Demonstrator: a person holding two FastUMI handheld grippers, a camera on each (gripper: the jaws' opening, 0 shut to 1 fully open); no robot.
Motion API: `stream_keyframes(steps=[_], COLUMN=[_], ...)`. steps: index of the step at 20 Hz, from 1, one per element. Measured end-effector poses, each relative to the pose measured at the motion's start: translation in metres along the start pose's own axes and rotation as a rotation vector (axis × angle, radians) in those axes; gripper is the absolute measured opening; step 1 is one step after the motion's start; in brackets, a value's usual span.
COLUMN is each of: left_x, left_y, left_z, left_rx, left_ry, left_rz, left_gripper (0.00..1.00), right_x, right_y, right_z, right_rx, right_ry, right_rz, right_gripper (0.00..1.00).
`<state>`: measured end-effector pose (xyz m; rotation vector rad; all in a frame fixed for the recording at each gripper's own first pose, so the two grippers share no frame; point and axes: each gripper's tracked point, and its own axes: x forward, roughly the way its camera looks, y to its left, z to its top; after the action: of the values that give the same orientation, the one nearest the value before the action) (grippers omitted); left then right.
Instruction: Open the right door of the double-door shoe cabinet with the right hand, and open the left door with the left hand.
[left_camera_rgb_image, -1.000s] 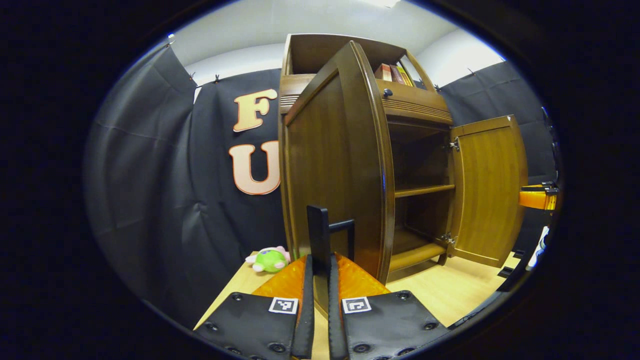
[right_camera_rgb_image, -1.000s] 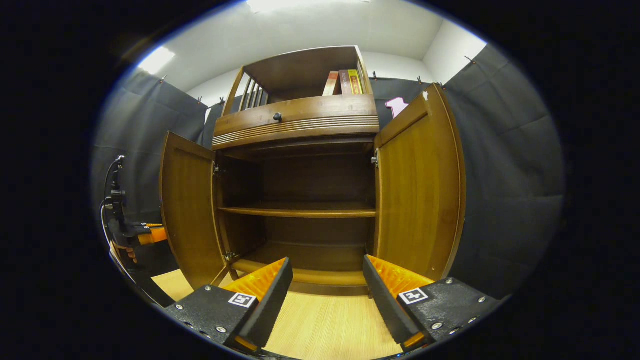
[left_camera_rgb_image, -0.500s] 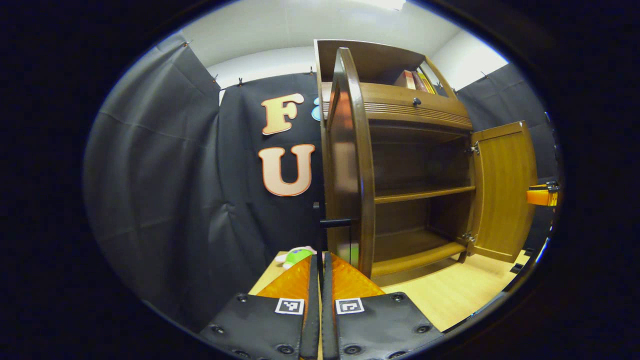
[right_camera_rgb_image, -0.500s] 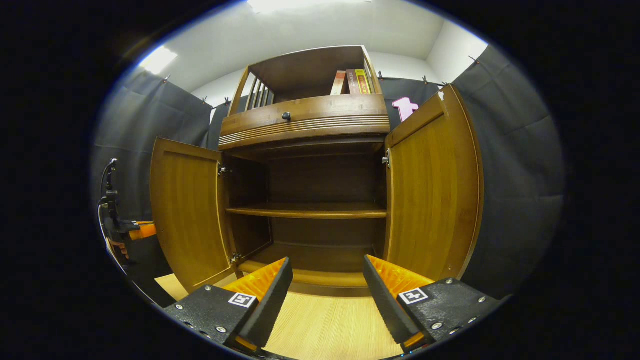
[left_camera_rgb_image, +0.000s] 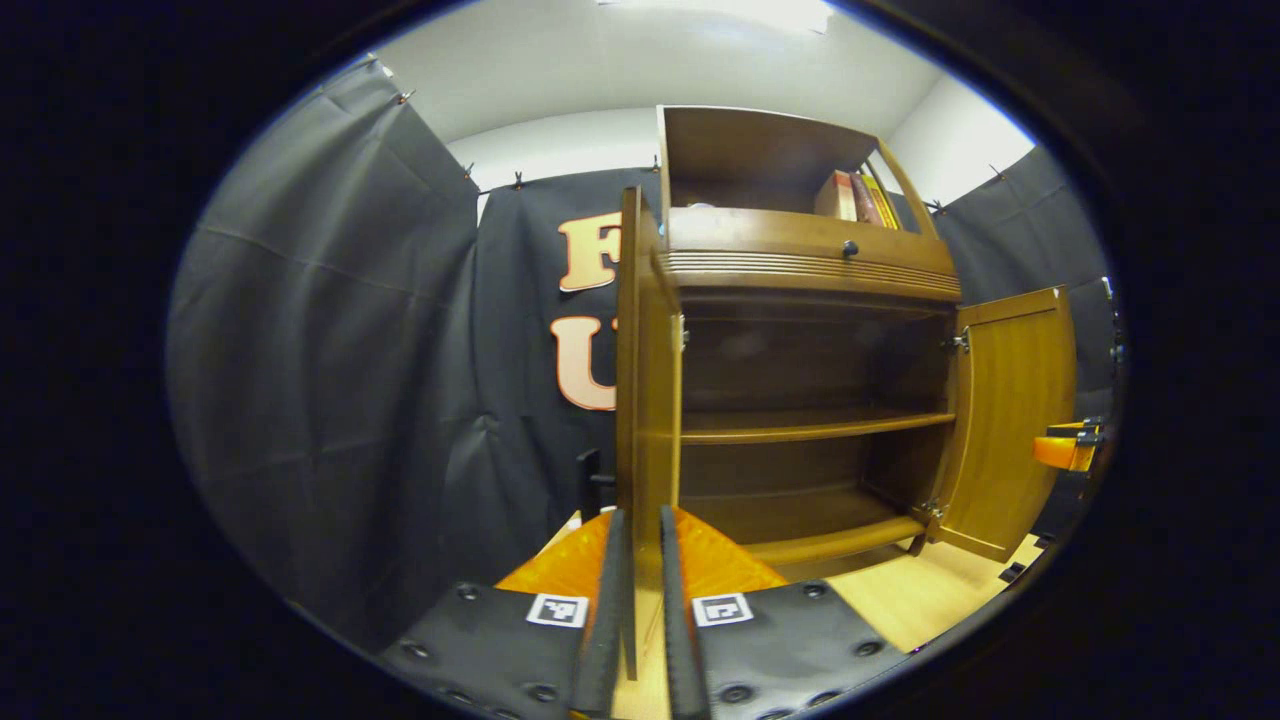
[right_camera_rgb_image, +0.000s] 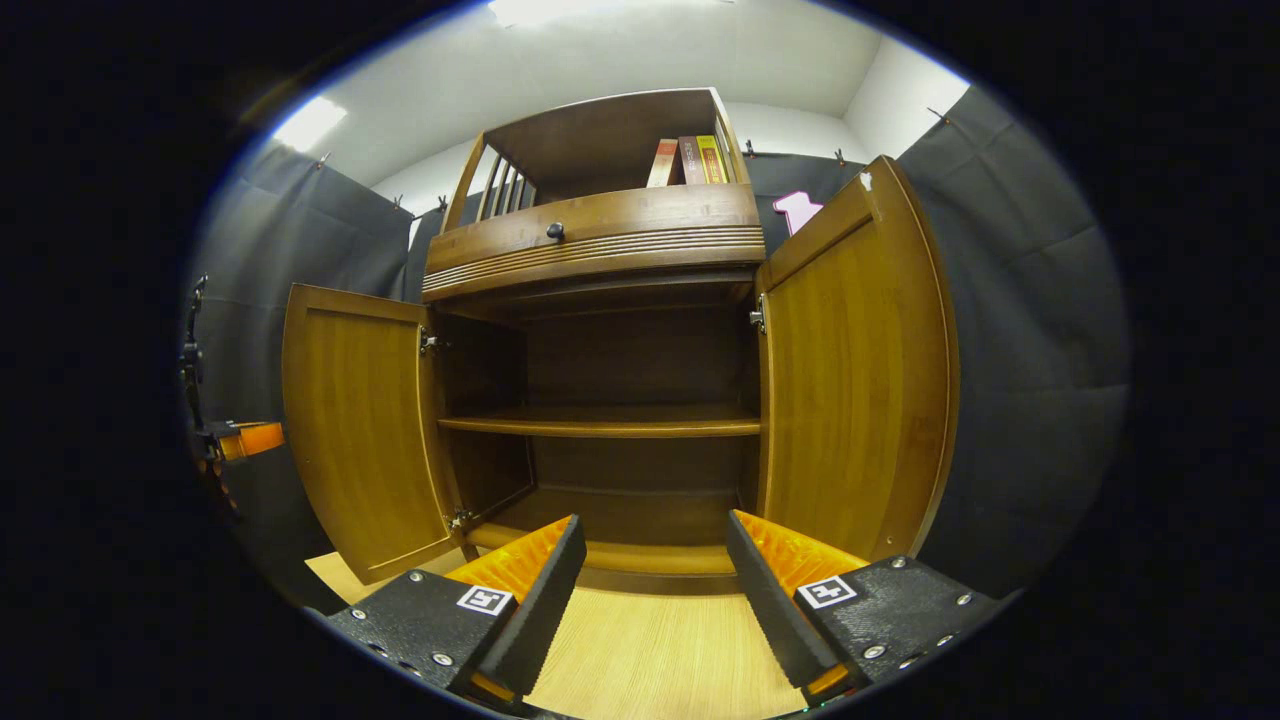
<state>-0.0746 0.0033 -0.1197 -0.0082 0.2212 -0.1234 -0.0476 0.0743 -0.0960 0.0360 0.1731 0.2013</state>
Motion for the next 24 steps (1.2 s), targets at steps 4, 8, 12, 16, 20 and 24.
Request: stream_keyframes(steps=[4,8,12,16,20,24], left_x=[0.010,0.028,0.039,0.042,0.041,0.039], left_y=[-0.049,-0.082,-0.093,-0.094,-0.096,-0.100], left_z=[0.011,0.019,0.028,0.032,0.034,0.035], left_rx=[0.003,-0.033,-0.065,-0.074,-0.034,-0.023], left_ry=[-0.009,-0.003,-0.015,-0.016,-0.026,-0.031], left_rz=[-0.061,-0.100,-0.088,-0.075,-0.074,-0.086], left_gripper=[0.73,0.88,0.90,0.96,0.97,0.96], right_x=[-0.007,-0.015,-0.017,-0.017,-0.014,-0.010], right_y=[-0.011,-0.025,-0.036,-0.044,-0.046,-0.038], right_z=[0.005,0.008,0.011,0.016,0.022,0.022], right_rx=[-0.008,-0.026,-0.027,-0.017,-0.010,-0.009], right_ry=[-0.013,-0.028,-0.029,-0.038,-0.048,-0.050], right_rz=[-0.017,-0.047,-0.064,-0.072,-0.073,-0.061], right_gripper=[0.88,0.88,0.88,0.88,0.88,0.88])
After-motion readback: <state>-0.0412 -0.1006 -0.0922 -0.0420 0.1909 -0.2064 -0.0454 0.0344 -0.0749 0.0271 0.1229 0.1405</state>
